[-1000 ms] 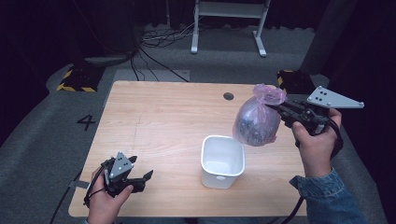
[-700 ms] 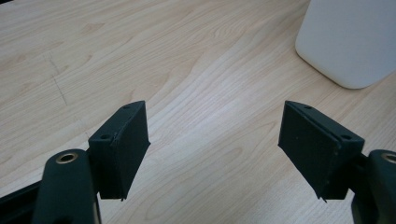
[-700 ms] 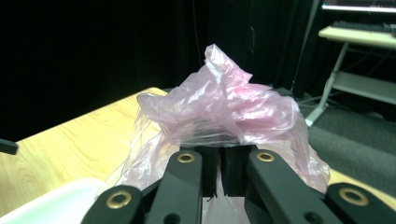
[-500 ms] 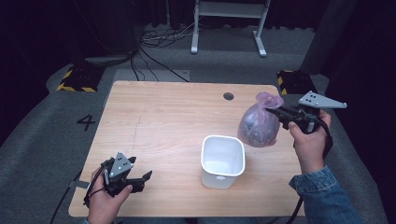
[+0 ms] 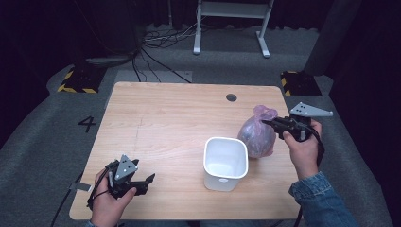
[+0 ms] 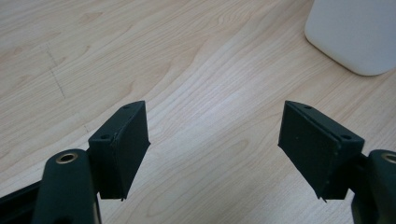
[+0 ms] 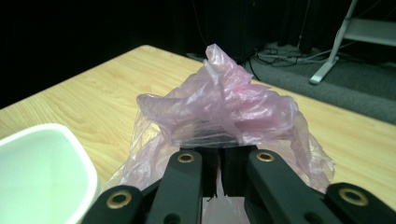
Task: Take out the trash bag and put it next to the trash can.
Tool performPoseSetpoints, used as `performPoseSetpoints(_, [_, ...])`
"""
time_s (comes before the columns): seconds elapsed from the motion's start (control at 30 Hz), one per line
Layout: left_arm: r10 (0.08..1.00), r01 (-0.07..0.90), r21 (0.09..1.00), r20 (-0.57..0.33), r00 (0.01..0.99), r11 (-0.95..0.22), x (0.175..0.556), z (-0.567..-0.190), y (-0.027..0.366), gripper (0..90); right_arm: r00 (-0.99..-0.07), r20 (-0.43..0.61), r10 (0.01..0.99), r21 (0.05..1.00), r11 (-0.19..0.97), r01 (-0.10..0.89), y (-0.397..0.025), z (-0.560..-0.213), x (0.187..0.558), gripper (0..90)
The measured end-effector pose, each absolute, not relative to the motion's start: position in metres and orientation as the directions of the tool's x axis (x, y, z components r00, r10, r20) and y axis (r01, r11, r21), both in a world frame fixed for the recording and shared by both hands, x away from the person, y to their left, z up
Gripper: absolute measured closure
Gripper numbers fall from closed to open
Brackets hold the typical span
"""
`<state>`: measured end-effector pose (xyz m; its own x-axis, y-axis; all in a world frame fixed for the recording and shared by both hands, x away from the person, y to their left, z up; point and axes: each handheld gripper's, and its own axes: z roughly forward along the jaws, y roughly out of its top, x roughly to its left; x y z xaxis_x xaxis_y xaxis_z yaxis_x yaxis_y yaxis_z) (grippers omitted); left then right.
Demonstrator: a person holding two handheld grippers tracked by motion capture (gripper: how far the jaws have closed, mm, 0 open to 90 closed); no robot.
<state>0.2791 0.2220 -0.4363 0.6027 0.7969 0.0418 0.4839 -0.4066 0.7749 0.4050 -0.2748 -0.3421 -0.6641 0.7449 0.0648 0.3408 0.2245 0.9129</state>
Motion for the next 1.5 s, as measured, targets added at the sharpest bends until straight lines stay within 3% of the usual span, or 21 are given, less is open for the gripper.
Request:
performPoseSetpoints(0.43, [0.789,0.48,0.772,0.046,0.612,-0.417,0.279,-0.437,0.219,23.8,-0.649,0.104,0.754,0.888,0.224,0.403,-0.28,-0.368,0.408,81.1])
performPoseSetpoints(0.7, [0.788,0.478,0.772,0.047,0.614,-0.419,0.279,-0.437,0.219,23.7,-0.631,0.095,0.77,0.889,0.22,0.402,-0.283,-0.362,0.395,48.4])
performPoseSetpoints(0.8, [0.787,0.474,0.774,0.048,0.615,-0.419,0.279,-0.436,0.219,23.7,-0.632,0.087,0.77,0.893,0.22,0.392,-0.285,-0.359,0.389,42.2])
performPoseSetpoints(1.5, [0.809,0.503,0.764,0.041,0.587,-0.404,0.273,-0.445,0.235,25.3,-0.606,0.028,0.795,0.867,0.283,0.41,-0.327,-0.374,0.355,34.5])
